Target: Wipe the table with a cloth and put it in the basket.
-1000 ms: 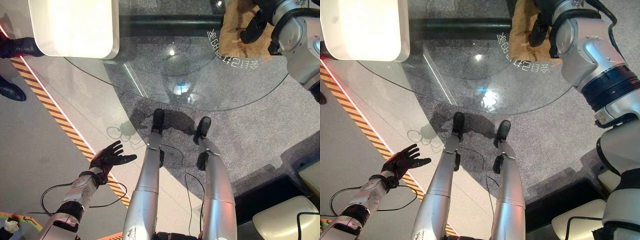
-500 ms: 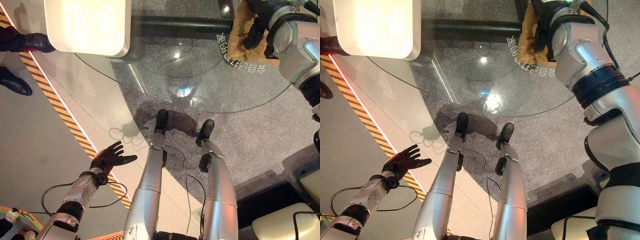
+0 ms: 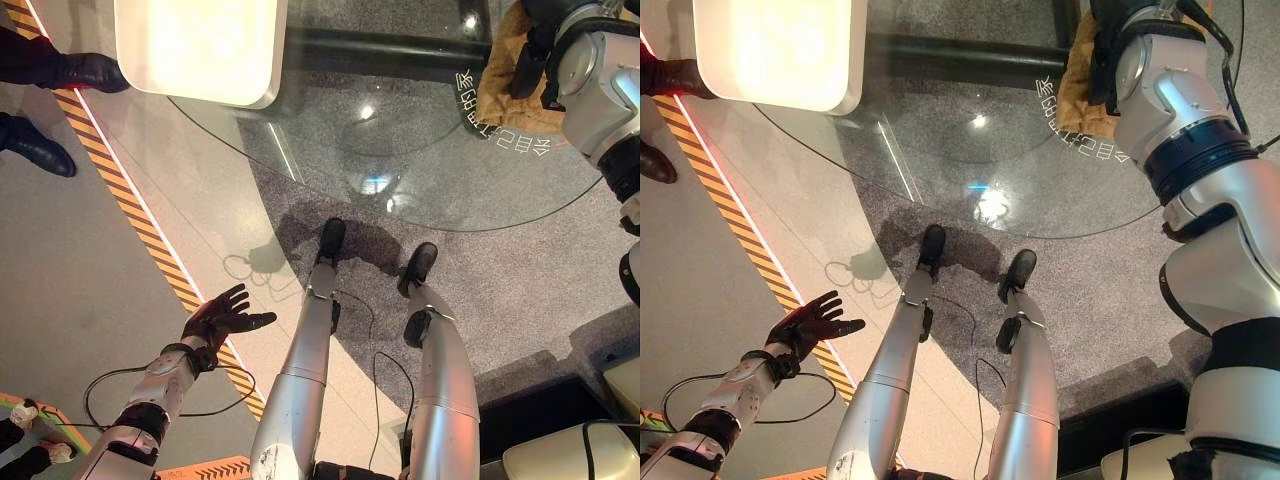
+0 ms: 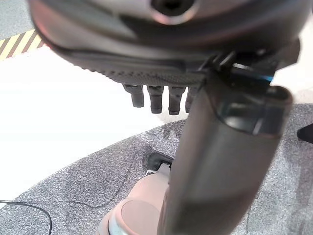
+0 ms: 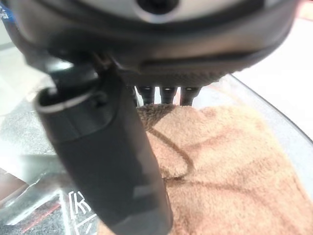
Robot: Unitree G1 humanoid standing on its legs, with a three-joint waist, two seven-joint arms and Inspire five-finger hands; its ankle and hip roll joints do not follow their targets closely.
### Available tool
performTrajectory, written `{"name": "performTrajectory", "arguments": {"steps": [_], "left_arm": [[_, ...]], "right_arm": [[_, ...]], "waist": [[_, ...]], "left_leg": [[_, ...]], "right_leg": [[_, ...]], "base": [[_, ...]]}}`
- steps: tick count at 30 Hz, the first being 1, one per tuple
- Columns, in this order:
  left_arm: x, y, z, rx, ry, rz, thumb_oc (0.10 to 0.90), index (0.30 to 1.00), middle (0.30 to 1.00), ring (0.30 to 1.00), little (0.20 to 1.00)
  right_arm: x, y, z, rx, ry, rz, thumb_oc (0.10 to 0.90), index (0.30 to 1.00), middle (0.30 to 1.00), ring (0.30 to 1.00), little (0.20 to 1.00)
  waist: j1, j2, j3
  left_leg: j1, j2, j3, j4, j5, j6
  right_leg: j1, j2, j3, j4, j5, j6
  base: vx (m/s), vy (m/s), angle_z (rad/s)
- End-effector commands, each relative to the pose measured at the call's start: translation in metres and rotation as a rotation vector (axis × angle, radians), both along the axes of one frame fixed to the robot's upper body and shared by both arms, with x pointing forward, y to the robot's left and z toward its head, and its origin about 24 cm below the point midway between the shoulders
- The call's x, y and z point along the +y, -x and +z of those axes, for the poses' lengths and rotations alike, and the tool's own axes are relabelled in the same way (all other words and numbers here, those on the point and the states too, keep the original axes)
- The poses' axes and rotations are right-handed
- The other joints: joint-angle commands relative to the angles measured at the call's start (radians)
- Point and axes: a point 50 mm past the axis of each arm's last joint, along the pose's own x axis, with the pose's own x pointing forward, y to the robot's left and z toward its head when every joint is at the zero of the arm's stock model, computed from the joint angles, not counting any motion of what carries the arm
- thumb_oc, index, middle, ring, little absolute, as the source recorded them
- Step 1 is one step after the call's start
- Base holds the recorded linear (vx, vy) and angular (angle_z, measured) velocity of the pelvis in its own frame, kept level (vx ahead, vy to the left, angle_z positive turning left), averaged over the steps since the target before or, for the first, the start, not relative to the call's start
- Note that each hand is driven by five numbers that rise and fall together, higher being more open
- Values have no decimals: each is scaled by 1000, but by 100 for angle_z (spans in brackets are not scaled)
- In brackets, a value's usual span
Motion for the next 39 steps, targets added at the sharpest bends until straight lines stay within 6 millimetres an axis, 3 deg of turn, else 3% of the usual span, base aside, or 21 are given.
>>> {"name": "performTrajectory", "arguments": {"steps": [1,2,39], "left_arm": [[17,31,-18,99,-56,5,800,900,900,900,900],[18,31,-18,99,-56,4,800,900,900,900,900],[18,34,-20,106,-61,-5,800,900,900,900,900]], "right_arm": [[-6,17,45,-93,157,-96,314,484,484,484,414],[-6,17,45,-88,165,-101,100,300,300,300,200],[-8,14,38,-47,167,-88,100,300,300,300,200]], "waist": [[8,39,-12],[9,40,-12],[14,44,-12]], "left_leg": [[13,-34,11,46,-79,60],[12,-34,10,46,-79,60],[16,-32,10,40,-74,59]], "right_leg": [[51,6,-6,-40,-37,44],[49,4,-7,-39,-37,44],[49,1,-8,-36,-37,46]], "base": [[0,0,0],[0,0,0],[1,-1,0]]}}
